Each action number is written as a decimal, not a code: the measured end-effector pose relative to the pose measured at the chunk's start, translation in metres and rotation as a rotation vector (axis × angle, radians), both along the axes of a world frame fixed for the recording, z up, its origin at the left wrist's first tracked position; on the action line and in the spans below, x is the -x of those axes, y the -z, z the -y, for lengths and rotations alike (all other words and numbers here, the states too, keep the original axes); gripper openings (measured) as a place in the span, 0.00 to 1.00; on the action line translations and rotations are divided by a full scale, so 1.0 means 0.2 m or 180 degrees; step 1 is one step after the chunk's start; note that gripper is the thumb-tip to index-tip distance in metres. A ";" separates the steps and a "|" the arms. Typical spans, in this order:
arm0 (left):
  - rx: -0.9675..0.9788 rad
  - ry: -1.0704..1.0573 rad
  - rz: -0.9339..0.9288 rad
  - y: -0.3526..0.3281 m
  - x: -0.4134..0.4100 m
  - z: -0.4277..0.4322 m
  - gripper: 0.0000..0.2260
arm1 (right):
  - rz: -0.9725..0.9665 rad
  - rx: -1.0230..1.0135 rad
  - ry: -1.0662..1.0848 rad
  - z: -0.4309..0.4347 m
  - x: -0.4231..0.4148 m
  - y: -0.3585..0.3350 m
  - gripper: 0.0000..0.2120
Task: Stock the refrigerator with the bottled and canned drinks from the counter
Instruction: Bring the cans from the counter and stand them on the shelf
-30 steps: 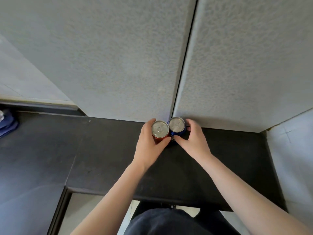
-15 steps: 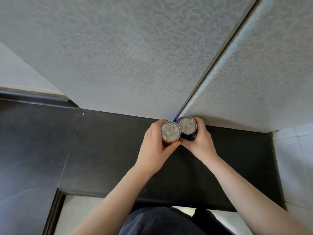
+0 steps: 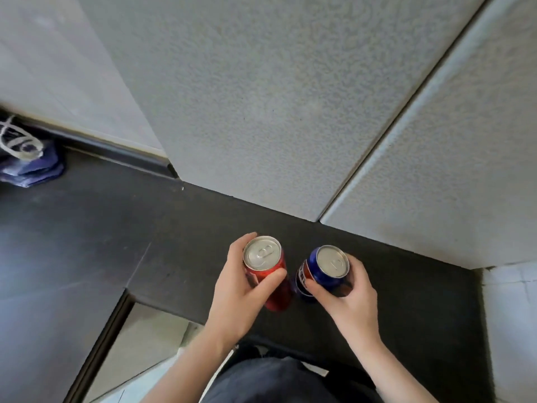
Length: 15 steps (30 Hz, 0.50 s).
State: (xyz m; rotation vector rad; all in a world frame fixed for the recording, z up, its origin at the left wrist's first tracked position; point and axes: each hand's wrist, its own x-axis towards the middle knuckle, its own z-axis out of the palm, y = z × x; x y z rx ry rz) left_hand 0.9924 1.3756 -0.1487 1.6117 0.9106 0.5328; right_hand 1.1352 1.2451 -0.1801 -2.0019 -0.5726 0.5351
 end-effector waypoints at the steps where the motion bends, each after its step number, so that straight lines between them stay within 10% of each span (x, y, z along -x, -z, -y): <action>1: 0.0061 -0.0155 0.0055 -0.02 0.05 0.04 0.24 | -0.0074 -0.0027 -0.0120 0.02 0.02 -0.01 0.32; 15: 0.0450 -0.3096 -0.0030 0.02 0.82 0.94 0.16 | -0.0672 -0.0105 -0.2431 0.08 0.55 0.06 0.31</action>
